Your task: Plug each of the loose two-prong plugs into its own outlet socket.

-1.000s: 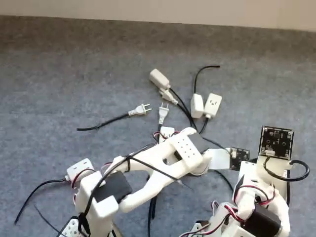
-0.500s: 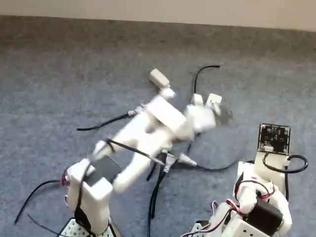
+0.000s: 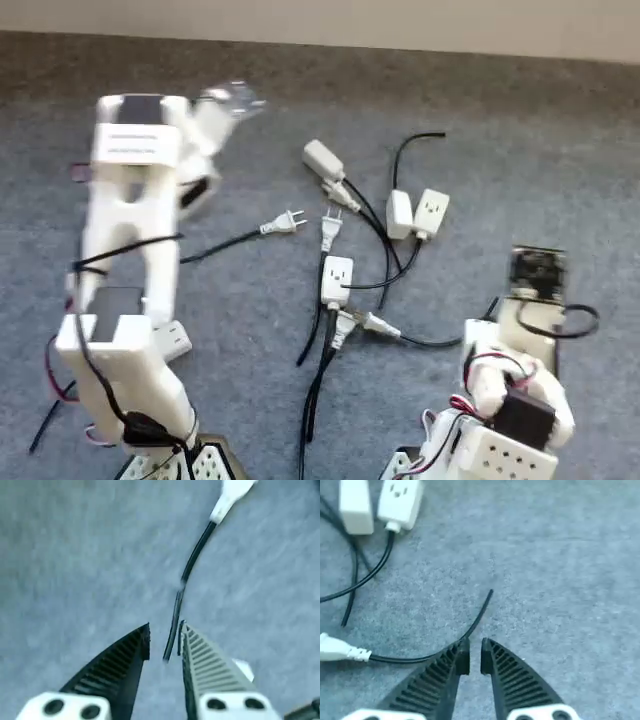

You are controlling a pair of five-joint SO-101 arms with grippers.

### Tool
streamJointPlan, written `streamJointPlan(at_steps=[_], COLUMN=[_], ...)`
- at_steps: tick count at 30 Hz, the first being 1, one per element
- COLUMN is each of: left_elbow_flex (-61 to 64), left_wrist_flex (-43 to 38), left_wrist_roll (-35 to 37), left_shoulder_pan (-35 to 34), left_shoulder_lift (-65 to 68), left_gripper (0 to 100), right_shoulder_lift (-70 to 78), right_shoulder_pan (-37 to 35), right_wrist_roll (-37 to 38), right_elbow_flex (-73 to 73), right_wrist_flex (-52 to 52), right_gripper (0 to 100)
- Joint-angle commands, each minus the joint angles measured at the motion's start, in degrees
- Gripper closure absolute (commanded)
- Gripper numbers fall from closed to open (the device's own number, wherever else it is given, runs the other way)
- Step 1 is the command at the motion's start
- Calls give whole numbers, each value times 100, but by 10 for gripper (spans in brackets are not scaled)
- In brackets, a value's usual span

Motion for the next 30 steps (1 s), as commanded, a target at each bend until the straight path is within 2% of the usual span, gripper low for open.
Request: streamJointPlan(at_steps=[1,5,10,18,22,26,30], left_elbow_flex=[207,980,2316,5103,6677,7749,8207], left_wrist_flex=[158,158,123,-1266,-2171,-2409,-2374], left_wrist_roll=[-686,-1389,-1635,-1644,-1978,-2075,-2013], left_shoulder_pan=[-831,-1262,-1244,-1270,-1235,-1033,-620], left_shoulder_lift=[-92,-295,-1095,-3653,-5024,-6141,-6914], left_gripper=[892,892,892,892,878,790,766], right_shoulder_lift=[110,110,418,2246,2281,2290,2290], right_shoulder_pan=[-725,-936,-945,-971,-1464,-1771,-1780], right_wrist_roll=[-97,-97,-70,-62,-53,-70,-70], right_elbow_flex=[-92,-110,-127,-593,-462,-189,-110], right_wrist_flex=[-163,-154,-145,-198,-391,-611,-637], right_gripper=[936,936,936,936,936,936,936])
